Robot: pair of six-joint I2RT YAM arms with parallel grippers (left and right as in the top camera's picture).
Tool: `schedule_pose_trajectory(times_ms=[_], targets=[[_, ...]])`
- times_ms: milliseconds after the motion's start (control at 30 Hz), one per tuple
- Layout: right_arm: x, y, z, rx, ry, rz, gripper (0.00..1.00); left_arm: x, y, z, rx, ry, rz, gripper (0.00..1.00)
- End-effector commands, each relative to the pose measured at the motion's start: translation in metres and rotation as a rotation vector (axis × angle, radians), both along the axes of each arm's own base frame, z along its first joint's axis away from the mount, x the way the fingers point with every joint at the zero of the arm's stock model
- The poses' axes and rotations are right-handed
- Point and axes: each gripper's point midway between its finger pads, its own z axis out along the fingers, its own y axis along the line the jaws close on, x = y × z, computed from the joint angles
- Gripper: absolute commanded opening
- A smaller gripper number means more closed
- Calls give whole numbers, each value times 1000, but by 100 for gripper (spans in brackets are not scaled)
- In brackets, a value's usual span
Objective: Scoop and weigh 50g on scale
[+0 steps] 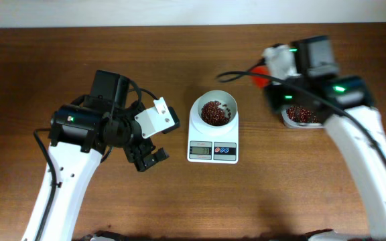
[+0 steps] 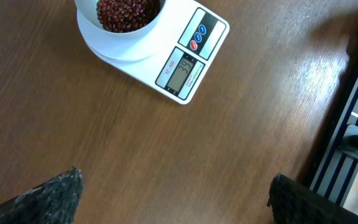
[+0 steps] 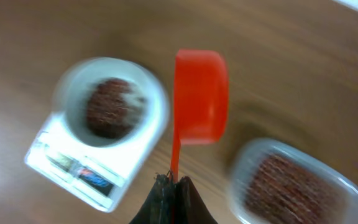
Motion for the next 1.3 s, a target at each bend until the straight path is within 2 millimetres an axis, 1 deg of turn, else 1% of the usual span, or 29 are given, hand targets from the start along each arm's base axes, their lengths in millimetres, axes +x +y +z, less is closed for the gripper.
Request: schedule_pose_trajectory(times_ms=[0, 33, 67, 133, 200, 333, 467, 500, 533, 633, 800, 900, 1000, 1067, 1267], targets=[[-3, -74, 8, -177, -12, -224, 4, -3, 1, 1, -1, -10, -12, 99], [-4, -85, 3, -183, 13, -253, 4, -3, 1, 1, -1, -10, -12, 99], [-5, -92, -1, -186, 31, -269, 4, -3, 1, 1, -2, -10, -11, 99], [-6, -103, -10, -192, 70, -296, 4, -3, 1, 1, -2, -10, -11, 99], [-4, -112, -24, -199, 117, -317, 4, -3, 1, 1, -2, -10, -11, 99], [-3, -124, -55, -207, 224, -386, 4, -3, 1, 1, -2, -10, -11, 99], [-7, -125, -81, -233, 327, -385, 4, -3, 1, 1, -1, -10, -11, 99], [-7, -129, -87, -251, 344, -404, 4, -3, 1, 1, -2, -10, -11, 99], [-7, -138, -91, -287, 351, -458, 4, -3, 1, 1, -2, -10, -11, 99], [-7, -149, -98, -349, 367, -498, 4, -3, 1, 1, -2, -10, -11, 99], [-2, -151, -115, -367, 402, -494, 4, -3, 1, 1, -2, -10, -11, 99], [-2, -156, -124, -401, 425, -500, 4, -3, 1, 1, -1, -10, -11, 99], [0, -165, -127, -441, 419, -560, 4, -3, 1, 1, -1, -10, -12, 99], [2, -165, -131, -442, 421, -566, 4, -3, 1, 1, -2, -10, -11, 99], [5, -164, -131, -427, 410, -565, 4, -3, 1, 1, -2, -10, -11, 99]])
